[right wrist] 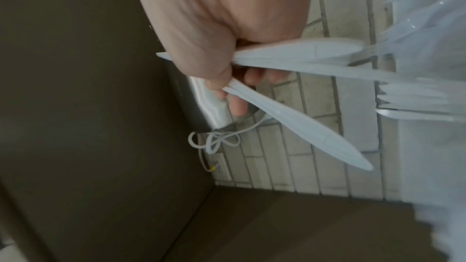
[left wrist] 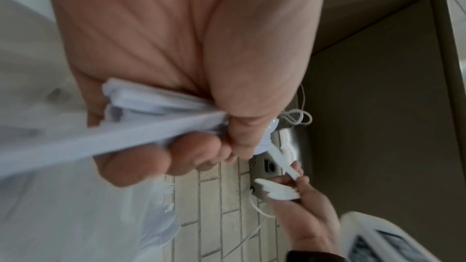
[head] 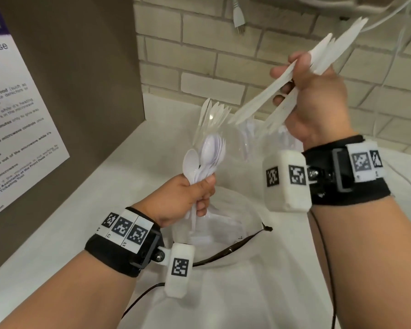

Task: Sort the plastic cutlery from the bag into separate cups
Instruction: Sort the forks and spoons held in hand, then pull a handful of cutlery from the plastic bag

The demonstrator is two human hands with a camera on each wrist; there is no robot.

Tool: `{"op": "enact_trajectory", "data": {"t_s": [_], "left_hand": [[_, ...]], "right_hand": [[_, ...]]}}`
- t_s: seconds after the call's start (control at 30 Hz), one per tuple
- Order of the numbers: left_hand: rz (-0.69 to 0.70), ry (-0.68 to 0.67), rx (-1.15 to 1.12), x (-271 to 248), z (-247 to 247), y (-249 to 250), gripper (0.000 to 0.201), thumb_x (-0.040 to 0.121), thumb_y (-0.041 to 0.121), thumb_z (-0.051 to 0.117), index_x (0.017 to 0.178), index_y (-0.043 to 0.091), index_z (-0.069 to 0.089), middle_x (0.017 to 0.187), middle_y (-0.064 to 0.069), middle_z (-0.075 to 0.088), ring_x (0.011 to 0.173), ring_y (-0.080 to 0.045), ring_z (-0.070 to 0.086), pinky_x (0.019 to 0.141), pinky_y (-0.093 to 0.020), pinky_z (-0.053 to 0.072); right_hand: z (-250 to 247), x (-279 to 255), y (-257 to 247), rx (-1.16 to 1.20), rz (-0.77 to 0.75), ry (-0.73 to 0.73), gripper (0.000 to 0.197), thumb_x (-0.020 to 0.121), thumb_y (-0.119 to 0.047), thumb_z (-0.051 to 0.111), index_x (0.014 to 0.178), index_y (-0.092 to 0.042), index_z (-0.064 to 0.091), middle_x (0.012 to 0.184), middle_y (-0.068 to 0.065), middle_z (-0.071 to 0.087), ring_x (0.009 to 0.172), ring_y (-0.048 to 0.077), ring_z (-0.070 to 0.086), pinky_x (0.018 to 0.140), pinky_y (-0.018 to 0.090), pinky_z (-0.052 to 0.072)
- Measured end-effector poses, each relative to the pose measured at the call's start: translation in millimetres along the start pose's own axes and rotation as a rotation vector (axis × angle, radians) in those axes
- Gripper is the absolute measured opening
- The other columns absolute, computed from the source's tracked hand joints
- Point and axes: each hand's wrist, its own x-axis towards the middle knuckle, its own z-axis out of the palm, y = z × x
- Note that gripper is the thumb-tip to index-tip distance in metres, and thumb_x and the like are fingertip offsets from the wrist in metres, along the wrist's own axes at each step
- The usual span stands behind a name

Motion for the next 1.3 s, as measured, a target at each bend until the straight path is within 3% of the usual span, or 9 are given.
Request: {"op": "enact_trajectory", "data": {"t_s": [0.1, 0.2, 0.4, 0.63, 0.7, 0.8, 1.0, 1.17, 1.3], "left_hand": [[-0.008, 0.035, -0.051, 3.9, -6.5, 6.9, 0.021, 0.091, 0.033, 0.053, 0.083, 0.013, 0.053, 0.067, 0.0, 0.048, 0.062, -0.015, 0.049, 0.063, -0.027, 0.045], [-0.004, 0.138, -0.066, 11.0, -17.1, 19.4, 0.021, 0.089, 0.034, 0.055, 0.085, 0.014, 0.057, 0.067, 0.0, 0.052, 0.066, -0.015, 0.053, 0.066, -0.029, 0.047], [-0.022, 0.235, -0.196, 29.5, -41.1, 35.6, 0.019, 0.09, 0.031, 0.054, 0.082, 0.015, 0.056, 0.065, -0.001, 0.05, 0.059, -0.014, 0.05, 0.06, -0.03, 0.045], [-0.067, 0.294, -0.271, 55.0, -53.6, 28.5, 0.02, 0.095, 0.025, 0.052, 0.079, 0.015, 0.056, 0.064, -0.001, 0.046, 0.054, -0.014, 0.045, 0.054, -0.028, 0.041], [-0.073, 0.292, -0.281, 58.0, -55.2, 26.0, 0.02, 0.095, 0.025, 0.052, 0.078, 0.014, 0.056, 0.063, -0.001, 0.046, 0.054, -0.014, 0.045, 0.054, -0.028, 0.041], [-0.088, 0.288, -0.285, 60.4, -55.8, 23.5, 0.02, 0.095, 0.025, 0.052, 0.078, 0.015, 0.055, 0.063, -0.001, 0.046, 0.053, -0.013, 0.045, 0.053, -0.027, 0.041], [-0.092, 0.287, -0.277, 61.2, -49.4, 25.2, 0.019, 0.096, 0.024, 0.051, 0.079, 0.014, 0.054, 0.063, -0.002, 0.045, 0.054, -0.013, 0.044, 0.054, -0.027, 0.04], [-0.082, 0.254, -0.255, 57.1, -40.2, 32.7, 0.019, 0.095, 0.025, 0.052, 0.08, 0.014, 0.054, 0.064, -0.001, 0.046, 0.055, -0.013, 0.046, 0.055, -0.027, 0.042], [-0.054, 0.18, -0.226, 49.9, -29.7, 39.4, 0.018, 0.096, 0.027, 0.049, 0.087, 0.014, 0.058, 0.066, 0.001, 0.052, 0.059, -0.013, 0.052, 0.062, -0.029, 0.046]], "right_hand": [[10.3, 28.2, 15.2, -0.084, -0.022, -0.012, 0.016, 0.102, -0.024, 0.039, 0.099, -0.02, 0.054, 0.074, 0.0, 0.063, 0.077, 0.018, 0.065, 0.073, 0.037, 0.049], [28.6, 55.5, 42.8, -0.099, -0.038, -0.042, 0.017, 0.103, -0.022, 0.035, 0.103, -0.02, 0.052, 0.071, 0.001, 0.05, 0.06, 0.02, 0.059, 0.068, 0.039, 0.05], [67.2, 101.5, 97.6, -0.161, -0.236, -0.077, 0.018, 0.101, -0.01, 0.034, 0.101, -0.02, 0.05, 0.072, 0.003, 0.04, 0.064, 0.022, 0.043, 0.061, 0.023, 0.048], [83.5, 137.4, 171.3, -0.169, -0.067, -0.085, 0.014, 0.1, -0.012, 0.042, 0.097, -0.022, 0.052, 0.073, 0.0, 0.045, 0.063, 0.018, 0.046, 0.064, 0.026, 0.05], [79.2, 140.8, 189.7, -0.238, 0.031, -0.099, 0.008, 0.095, -0.016, 0.052, 0.102, -0.021, 0.052, 0.08, -0.001, 0.053, 0.072, 0.018, 0.055, 0.08, 0.035, 0.053], [70.7, 144.3, 202.7, -0.383, 0.178, -0.108, 0.049, 0.083, -0.026, 0.071, 0.125, -0.019, 0.046, 0.099, -0.002, 0.059, 0.099, 0.015, 0.059, 0.091, 0.03, 0.045], [66.3, 144.9, 193.7, -0.546, 0.193, -0.121, 0.089, 0.08, -0.022, 0.074, 0.15, -0.01, 0.021, 0.153, 0.007, 0.034, 0.139, 0.02, 0.036, 0.114, 0.035, 0.032], [66.7, 125.6, 155.4, -0.63, 0.036, -0.109, 0.06, 0.086, -0.014, 0.065, 0.142, -0.014, 0.042, 0.146, 0.001, 0.045, 0.134, 0.014, 0.041, 0.11, 0.024, 0.033], [59.8, 87.1, 107.1, -0.311, 0.149, -0.151, 0.024, 0.091, -0.011, 0.058, 0.113, -0.014, 0.065, 0.106, -0.001, 0.067, 0.096, 0.014, 0.063, 0.083, 0.028, 0.049]]}}
